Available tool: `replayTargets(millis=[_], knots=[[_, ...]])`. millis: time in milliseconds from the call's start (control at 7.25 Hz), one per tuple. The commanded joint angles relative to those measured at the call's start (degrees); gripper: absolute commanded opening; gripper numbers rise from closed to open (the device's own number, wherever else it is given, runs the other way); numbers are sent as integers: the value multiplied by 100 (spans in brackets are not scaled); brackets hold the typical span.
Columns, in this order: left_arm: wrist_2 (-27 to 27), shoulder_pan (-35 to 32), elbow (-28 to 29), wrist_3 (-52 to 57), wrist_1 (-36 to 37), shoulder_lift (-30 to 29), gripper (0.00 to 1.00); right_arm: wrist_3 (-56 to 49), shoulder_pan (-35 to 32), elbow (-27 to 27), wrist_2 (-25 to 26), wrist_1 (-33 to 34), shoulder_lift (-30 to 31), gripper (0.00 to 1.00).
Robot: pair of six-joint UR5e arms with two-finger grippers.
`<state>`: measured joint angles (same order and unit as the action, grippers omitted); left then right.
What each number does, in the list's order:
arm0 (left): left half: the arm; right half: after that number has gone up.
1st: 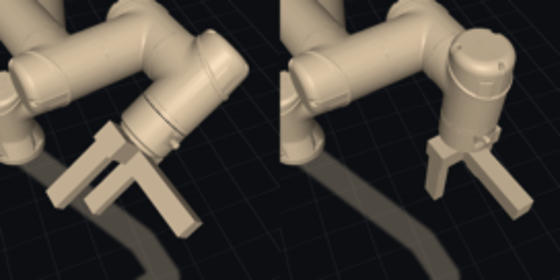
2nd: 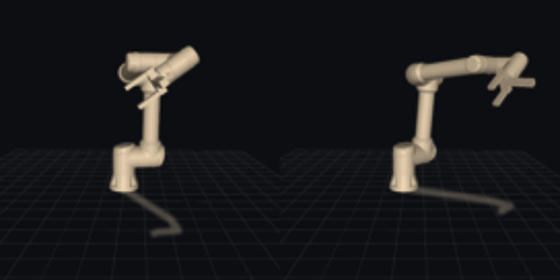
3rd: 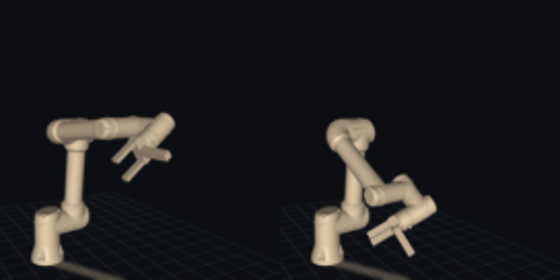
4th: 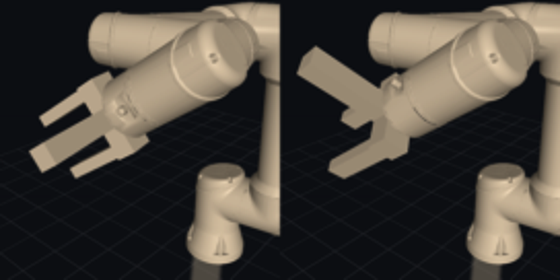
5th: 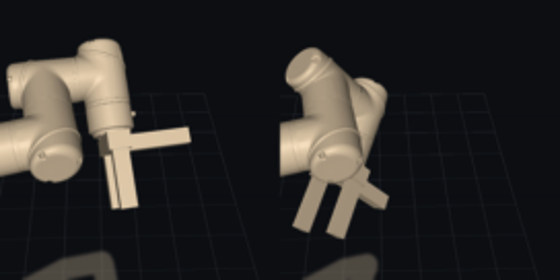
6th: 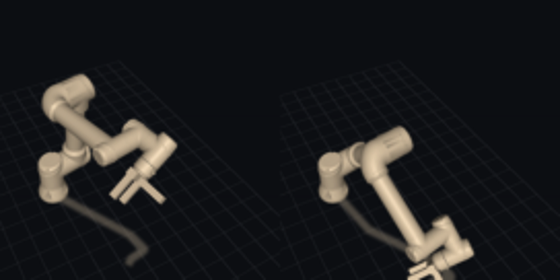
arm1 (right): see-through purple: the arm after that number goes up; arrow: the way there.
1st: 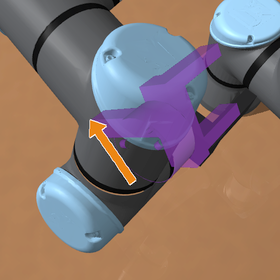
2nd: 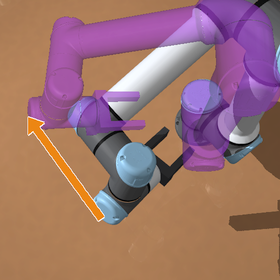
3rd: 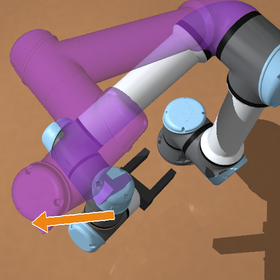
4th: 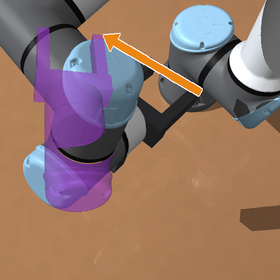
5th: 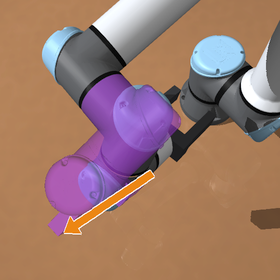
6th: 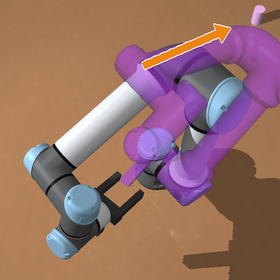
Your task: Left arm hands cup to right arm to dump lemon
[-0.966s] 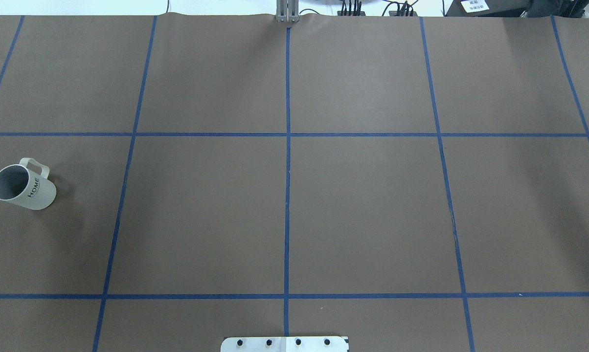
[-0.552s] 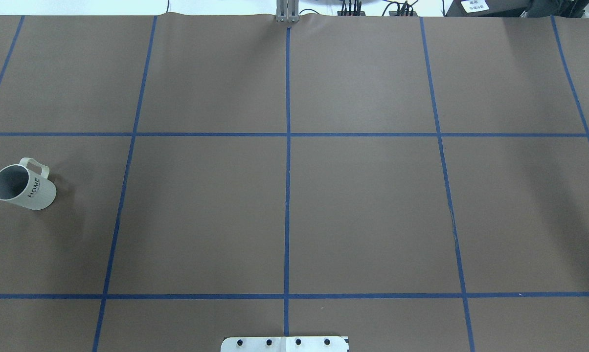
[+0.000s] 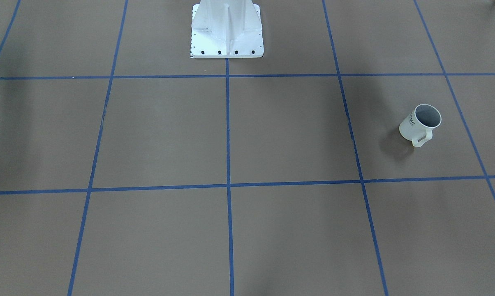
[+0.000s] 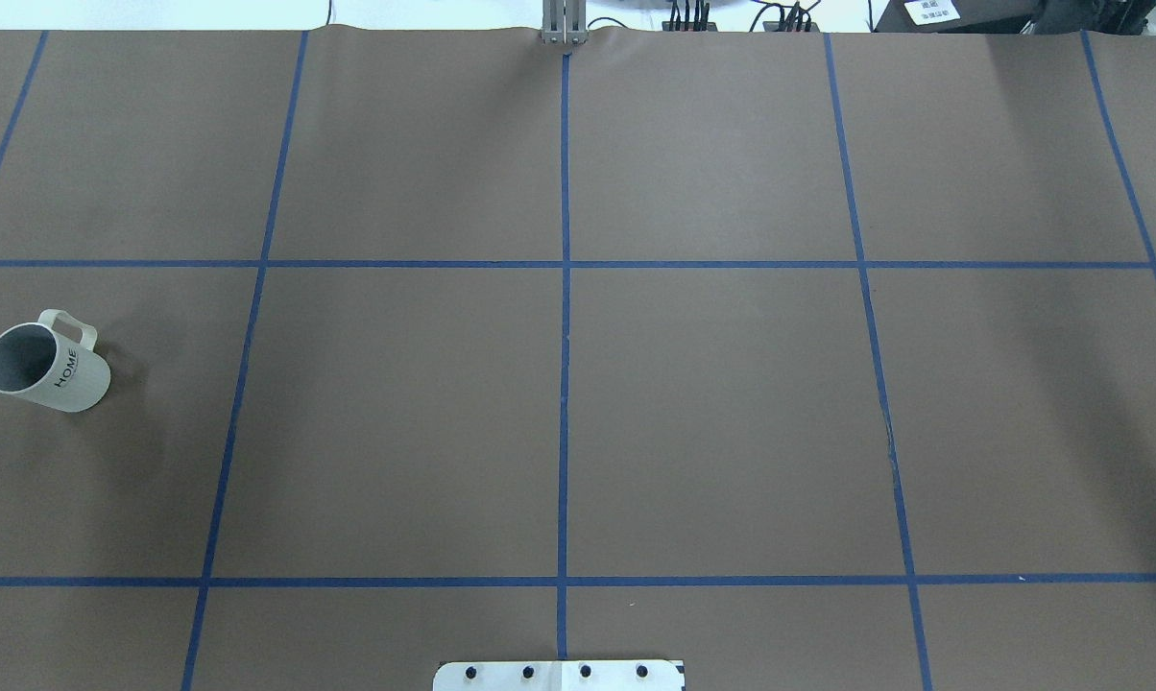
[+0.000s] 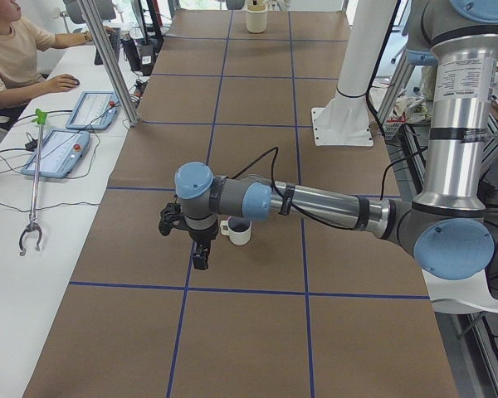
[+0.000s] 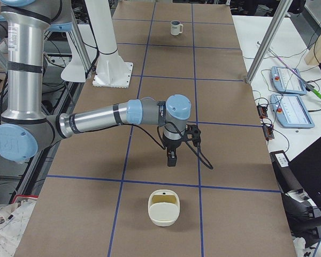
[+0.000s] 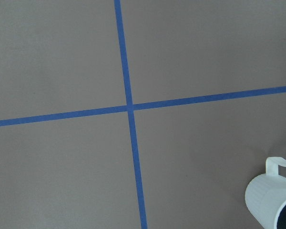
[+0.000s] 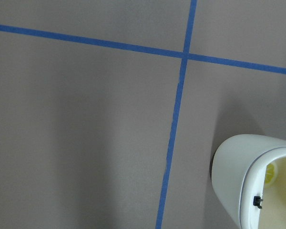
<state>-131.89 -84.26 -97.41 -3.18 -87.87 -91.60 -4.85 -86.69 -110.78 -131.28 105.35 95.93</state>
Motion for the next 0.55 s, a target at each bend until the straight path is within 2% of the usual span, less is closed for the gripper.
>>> replayTargets(millis=[0, 414], knots=[[6, 6, 108, -25, -11, -33, 100, 125, 3, -67, 14, -23, -48, 100], [-195, -3, 91, -33, 33, 37, 100, 142, 3, -49, 6, -111, -65, 100]])
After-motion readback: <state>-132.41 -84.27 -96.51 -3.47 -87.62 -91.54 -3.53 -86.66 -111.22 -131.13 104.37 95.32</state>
